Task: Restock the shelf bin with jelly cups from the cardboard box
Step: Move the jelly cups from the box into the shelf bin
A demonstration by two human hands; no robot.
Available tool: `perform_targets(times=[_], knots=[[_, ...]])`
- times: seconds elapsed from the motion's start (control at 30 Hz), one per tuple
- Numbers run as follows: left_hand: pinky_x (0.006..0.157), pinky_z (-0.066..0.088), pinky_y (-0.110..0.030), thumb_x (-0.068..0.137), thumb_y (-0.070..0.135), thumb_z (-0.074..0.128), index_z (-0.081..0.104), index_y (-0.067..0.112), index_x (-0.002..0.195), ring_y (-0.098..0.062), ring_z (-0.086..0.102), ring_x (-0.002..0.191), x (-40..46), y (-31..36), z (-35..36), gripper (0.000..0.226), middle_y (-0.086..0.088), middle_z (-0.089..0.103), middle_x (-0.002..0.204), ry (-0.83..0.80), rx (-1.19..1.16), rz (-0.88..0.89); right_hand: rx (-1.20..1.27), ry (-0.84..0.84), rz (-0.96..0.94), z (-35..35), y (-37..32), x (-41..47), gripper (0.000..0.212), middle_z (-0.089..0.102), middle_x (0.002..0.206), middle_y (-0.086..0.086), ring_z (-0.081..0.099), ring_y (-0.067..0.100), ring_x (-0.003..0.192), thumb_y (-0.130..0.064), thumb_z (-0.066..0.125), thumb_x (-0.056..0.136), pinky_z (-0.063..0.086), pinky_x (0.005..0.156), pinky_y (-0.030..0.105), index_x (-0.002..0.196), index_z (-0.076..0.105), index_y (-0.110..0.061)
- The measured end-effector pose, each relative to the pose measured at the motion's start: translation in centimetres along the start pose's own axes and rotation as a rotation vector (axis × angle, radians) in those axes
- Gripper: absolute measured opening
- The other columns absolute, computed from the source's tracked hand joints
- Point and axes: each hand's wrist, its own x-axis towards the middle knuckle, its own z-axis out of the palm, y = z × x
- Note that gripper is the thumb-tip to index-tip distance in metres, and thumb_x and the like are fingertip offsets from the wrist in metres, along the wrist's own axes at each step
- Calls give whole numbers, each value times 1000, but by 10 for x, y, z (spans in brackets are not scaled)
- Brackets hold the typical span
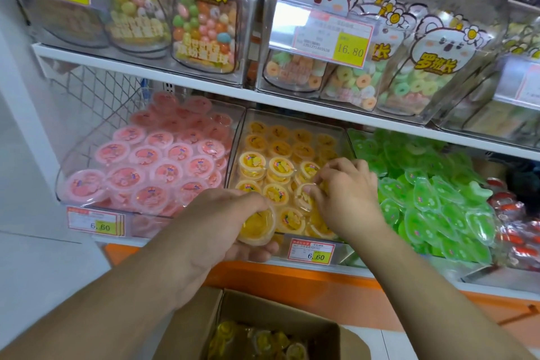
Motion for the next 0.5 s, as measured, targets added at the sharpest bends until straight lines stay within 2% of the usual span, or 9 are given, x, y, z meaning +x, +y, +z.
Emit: perform_targets(times=[0.07,0.13,0.2,0.23,0.3,0.37,0.43,0.5], knots=[[62,63,-40,100,15,62,67,-2,112,-44,77,84,0,-5,-1,22,-29,76,90,-30,-1,36,-22,65,-2,0,0,-3,27,64,119,1,47,31,113,-48,73,91,34,92,42,107,74,-26],[79,63,-52,94,23,70,69,0,111,-45,76,87,0,-4,-2,29,-28,76,91,-47,51,58,14,84,-14,-2,3,-5,23,64,115,3,51,31,110,-41,74,90,38,92,43,108,73,-27],[95,55,-65,71,41,83,74,6,104,-45,75,95,4,-2,-3,49,-24,77,96,-55,136,67,90,64,-41,-4,9,-9,20,66,114,-1,54,29,112,-38,72,90,41,96,44,109,73,-30],[98,53,-67,63,45,84,75,8,101,-46,75,97,2,1,-1,54,-22,78,97,-56,147,68,133,41,-59,-6,12,-11,21,67,115,-5,54,27,114,-41,71,90,41,99,44,108,74,-33],[97,54,-66,64,46,84,76,10,99,-45,75,96,6,-1,-2,51,-21,78,96,-74,156,71,184,-16,-108,-9,17,-17,27,69,115,-15,53,21,119,-53,70,86,38,103,43,108,76,-39],[88,60,-59,82,36,80,74,9,102,-43,77,89,9,-6,-3,34,-21,78,93,-86,131,73,169,-49,-152,-9,22,-22,32,69,116,-21,52,17,121,-57,75,84,34,100,39,111,77,-41],[78,62,-50,95,23,71,72,6,106,-43,77,83,11,-12,-5,20,-23,78,91,-88,91,64,141,-40,-160,-8,25,-23,33,71,117,-21,53,19,120,-51,81,83,33,98,38,114,78,-40],[76,61,-48,96,21,68,72,4,107,-43,77,84,10,-14,-4,21,-25,77,92,-89,95,77,125,-27,-151,-8,26,-22,31,72,116,-18,55,21,118,-43,83,83,35,96,40,114,78,-38]])
